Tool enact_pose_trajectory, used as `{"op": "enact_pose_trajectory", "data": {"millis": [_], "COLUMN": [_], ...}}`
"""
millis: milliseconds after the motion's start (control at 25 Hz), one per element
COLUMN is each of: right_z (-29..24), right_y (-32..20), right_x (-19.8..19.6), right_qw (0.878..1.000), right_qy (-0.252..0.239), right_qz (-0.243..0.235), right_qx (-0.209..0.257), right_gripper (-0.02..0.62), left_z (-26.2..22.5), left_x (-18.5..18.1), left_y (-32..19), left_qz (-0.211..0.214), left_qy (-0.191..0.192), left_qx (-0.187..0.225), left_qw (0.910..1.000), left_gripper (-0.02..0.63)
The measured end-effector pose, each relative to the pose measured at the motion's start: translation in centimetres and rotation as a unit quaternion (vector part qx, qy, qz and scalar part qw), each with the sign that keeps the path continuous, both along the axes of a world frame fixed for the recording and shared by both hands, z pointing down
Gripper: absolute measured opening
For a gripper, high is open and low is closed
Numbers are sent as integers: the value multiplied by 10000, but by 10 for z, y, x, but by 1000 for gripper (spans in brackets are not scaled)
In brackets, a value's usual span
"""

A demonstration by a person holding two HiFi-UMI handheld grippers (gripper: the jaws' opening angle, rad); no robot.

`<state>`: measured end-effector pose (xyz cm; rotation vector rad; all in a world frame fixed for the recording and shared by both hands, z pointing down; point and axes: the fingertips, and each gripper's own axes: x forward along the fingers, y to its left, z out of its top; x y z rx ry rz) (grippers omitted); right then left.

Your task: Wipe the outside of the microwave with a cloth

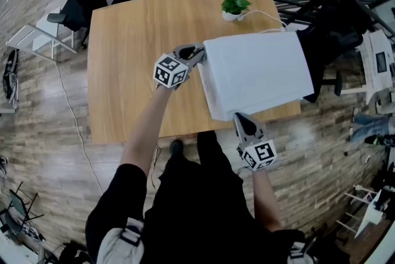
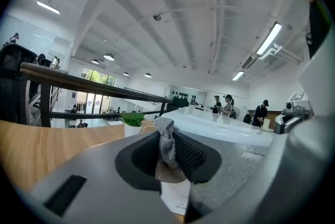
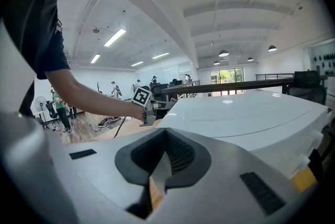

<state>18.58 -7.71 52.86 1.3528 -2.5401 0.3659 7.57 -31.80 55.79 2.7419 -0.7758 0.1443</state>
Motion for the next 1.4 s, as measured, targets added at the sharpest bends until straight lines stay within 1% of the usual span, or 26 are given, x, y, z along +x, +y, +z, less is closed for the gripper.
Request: {"op": "enact_pose_trajectory", "data": {"millis": [120, 240, 440, 680, 960, 1120, 1280, 1400], "right_z": [0, 0, -1, 0, 0, 1, 1, 1], "right_y": [-1, -1, -3, -5, -2, -3, -2, -4], "right_x": [1, 1, 1, 0, 3, 1, 0, -1], "right_qw": [10000, 10000, 9999, 9998, 9997, 9998, 9997, 9997], "right_qy": [13, 18, 24, -54, -36, -27, -15, -52], "right_qz": [20, 27, 44, 51, 12, -4, 2, -18], "right_qx": [-24, -59, -89, -184, -227, -221, -229, -225], "right_gripper": [-2, -3, -2, -3, -3, -3, -3, -3], "left_z": [5, 8, 11, 19, 29, 31, 35, 37], "left_x": [-1, -2, -3, -5, -2, -4, -5, -6], "left_y": [-7, -9, -12, -13, -17, -15, -11, -11], "left_qz": [-73, -116, -132, -161, -180, -272, -396, -569], "left_qy": [95, 92, 205, 300, 140, 127, 269, 471], "left_qx": [-94, -125, -126, -218, -237, -145, -167, -231], "left_qw": [9999, 9998, 9996, 9992, 9995, 9994, 9987, 9970], "left_gripper": [65, 65, 65, 66, 66, 66, 64, 64]}}
